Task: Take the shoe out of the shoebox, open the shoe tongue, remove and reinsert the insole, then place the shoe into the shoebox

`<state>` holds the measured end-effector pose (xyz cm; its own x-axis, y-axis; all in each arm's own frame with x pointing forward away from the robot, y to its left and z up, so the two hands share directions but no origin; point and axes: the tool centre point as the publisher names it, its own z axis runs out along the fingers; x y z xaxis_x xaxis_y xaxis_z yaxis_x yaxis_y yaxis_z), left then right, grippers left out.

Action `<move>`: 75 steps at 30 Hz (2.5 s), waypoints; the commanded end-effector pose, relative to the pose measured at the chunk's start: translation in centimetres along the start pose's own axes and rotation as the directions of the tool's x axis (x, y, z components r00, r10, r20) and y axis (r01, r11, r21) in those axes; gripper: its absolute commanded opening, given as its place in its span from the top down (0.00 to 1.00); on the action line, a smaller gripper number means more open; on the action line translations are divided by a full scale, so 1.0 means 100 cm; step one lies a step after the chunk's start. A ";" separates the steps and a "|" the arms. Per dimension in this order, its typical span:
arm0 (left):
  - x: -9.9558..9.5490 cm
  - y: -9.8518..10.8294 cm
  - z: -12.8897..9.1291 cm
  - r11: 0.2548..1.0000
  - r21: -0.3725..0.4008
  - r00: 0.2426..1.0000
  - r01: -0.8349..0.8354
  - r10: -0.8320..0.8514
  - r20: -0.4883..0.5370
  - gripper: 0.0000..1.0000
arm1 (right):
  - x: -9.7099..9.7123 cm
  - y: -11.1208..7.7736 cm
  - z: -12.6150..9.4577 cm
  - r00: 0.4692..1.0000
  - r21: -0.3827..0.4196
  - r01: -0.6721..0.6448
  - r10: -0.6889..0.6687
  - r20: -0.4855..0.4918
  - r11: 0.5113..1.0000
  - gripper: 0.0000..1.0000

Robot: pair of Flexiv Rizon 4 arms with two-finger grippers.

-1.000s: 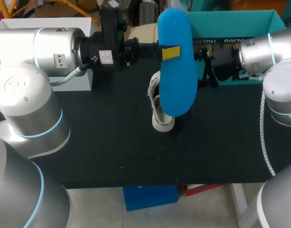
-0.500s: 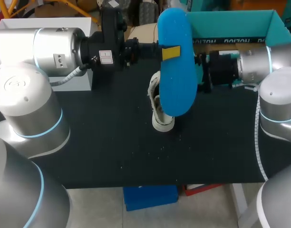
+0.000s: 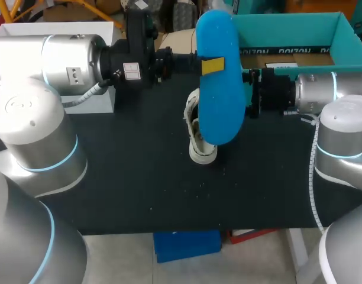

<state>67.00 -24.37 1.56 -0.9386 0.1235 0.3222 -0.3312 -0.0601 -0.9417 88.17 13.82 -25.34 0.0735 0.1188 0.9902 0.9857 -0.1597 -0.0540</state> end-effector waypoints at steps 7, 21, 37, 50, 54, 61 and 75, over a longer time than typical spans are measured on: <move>0.000 0.001 0.001 1.000 0.001 1.000 -0.001 0.001 0.002 1.00 | -0.004 0.002 0.001 1.000 -0.017 0.001 -0.001 -0.017 1.000 0.00; 0.004 0.024 0.006 0.551 -0.596 0.521 -0.584 0.817 0.246 1.00 | -0.004 0.002 0.001 1.000 -0.017 0.001 -0.001 -0.017 1.000 0.00; 0.006 0.031 0.007 0.501 -0.548 0.452 -0.670 0.861 0.234 1.00 | -0.004 0.002 0.001 1.000 -0.017 0.001 -0.001 -0.017 1.000 0.00; -0.012 0.114 -0.013 0.415 -0.325 0.360 -0.850 0.907 0.219 1.00 | -0.004 0.002 0.001 1.000 -0.017 0.001 -0.001 -0.017 1.000 0.00; -0.013 0.119 -0.013 0.403 -0.319 0.356 -0.858 0.913 0.198 1.00 | -0.004 0.002 0.001 1.000 -0.017 0.001 -0.001 -0.017 1.000 0.00; -0.013 0.119 -0.013 0.403 -0.319 0.356 -0.858 0.913 0.198 1.00 | -0.004 0.002 0.001 1.000 -0.017 0.001 -0.001 -0.017 1.000 0.00; -0.020 0.147 -0.005 0.406 -0.249 0.375 -0.879 0.912 0.166 1.00 | -0.004 0.002 0.001 1.000 -0.017 0.001 -0.001 -0.017 1.000 0.00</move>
<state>63.47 -24.88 -12.13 -0.6573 -0.1981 -0.7271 0.6410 0.3604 -0.6777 88.39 13.70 -25.65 0.0701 0.1021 0.9923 0.9837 -0.1721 -0.0517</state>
